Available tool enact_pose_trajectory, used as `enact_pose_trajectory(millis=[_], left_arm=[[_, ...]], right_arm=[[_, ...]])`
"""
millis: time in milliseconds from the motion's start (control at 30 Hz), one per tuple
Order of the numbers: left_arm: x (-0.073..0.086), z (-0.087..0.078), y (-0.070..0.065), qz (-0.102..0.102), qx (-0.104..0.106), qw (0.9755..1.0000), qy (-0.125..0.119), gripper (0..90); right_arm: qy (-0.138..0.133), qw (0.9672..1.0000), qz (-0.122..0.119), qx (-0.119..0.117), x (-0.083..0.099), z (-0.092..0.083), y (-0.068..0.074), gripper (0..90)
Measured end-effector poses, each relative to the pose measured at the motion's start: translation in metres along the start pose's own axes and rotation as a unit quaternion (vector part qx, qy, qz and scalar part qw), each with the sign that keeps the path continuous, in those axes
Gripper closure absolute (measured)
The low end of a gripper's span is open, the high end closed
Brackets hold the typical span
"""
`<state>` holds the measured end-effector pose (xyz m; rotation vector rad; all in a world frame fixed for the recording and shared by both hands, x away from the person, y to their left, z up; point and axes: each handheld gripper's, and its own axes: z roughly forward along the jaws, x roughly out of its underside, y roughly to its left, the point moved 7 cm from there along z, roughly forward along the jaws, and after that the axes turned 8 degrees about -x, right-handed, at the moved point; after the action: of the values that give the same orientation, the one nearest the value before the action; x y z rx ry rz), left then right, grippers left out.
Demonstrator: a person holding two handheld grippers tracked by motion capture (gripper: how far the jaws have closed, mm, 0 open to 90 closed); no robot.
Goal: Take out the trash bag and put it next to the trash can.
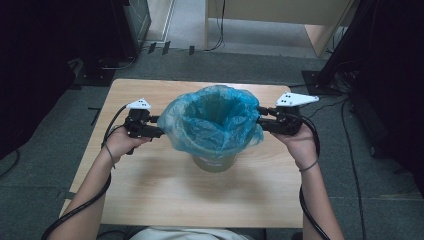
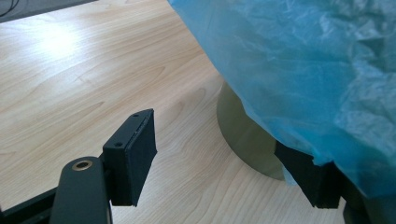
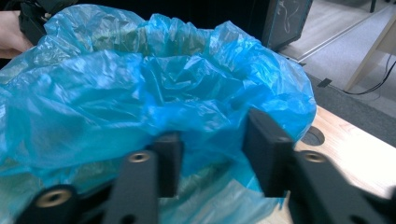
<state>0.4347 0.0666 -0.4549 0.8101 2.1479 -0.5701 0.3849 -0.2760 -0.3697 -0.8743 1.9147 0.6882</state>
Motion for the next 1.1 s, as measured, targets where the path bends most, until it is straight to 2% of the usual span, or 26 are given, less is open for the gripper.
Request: enact_pose_trajectory(millis=[100,133,233,367,433,567,833,967,1100], left_arm=[[0.001,0.000,0.001,-0.001,0.000,1.0000,0.001,28.7],[0.001,0.000,0.001,0.000,0.000,1.0000,0.002,28.7],[0.001,0.001,0.000,-0.001,0.000,1.0000,0.002,28.7],[0.001,0.001,-0.001,-0.003,0.002,1.0000,0.003,28.8],[0.001,0.001,-0.001,-0.003,0.003,1.0000,0.002,28.7],[-0.001,-0.001,-0.001,-0.002,0.002,1.0000,-0.003,28.8],[-0.006,-0.006,-0.001,0.001,0.001,0.9999,-0.016,28.8],[-0.008,-0.007,-0.001,-0.010,0.003,0.9997,-0.022,28.8],[-0.008,-0.008,-0.001,-0.008,0.002,0.9997,-0.024,28.8]], right_arm=[[0.000,1.0000,0.003,0.003,-0.002,0.004,0.001,75.9],[0.002,0.9999,0.012,0.003,-0.004,0.007,0.002,81.0],[0.002,0.9999,0.015,0.001,-0.008,0.009,0.005,84.9],[-0.004,1.0000,0.006,-0.002,-0.022,0.010,0.011,86.7],[-0.011,0.9999,0.010,-0.002,-0.030,0.010,0.013,87.7],[-0.010,0.9998,0.017,-0.008,-0.037,0.014,0.015,87.7],[-0.007,0.9999,0.006,-0.014,-0.049,0.021,0.024,87.7],[-0.006,0.9998,0.009,-0.015,-0.057,0.025,0.026,87.7],[-0.005,0.9998,0.002,-0.019,-0.066,0.030,0.030,87.7]])
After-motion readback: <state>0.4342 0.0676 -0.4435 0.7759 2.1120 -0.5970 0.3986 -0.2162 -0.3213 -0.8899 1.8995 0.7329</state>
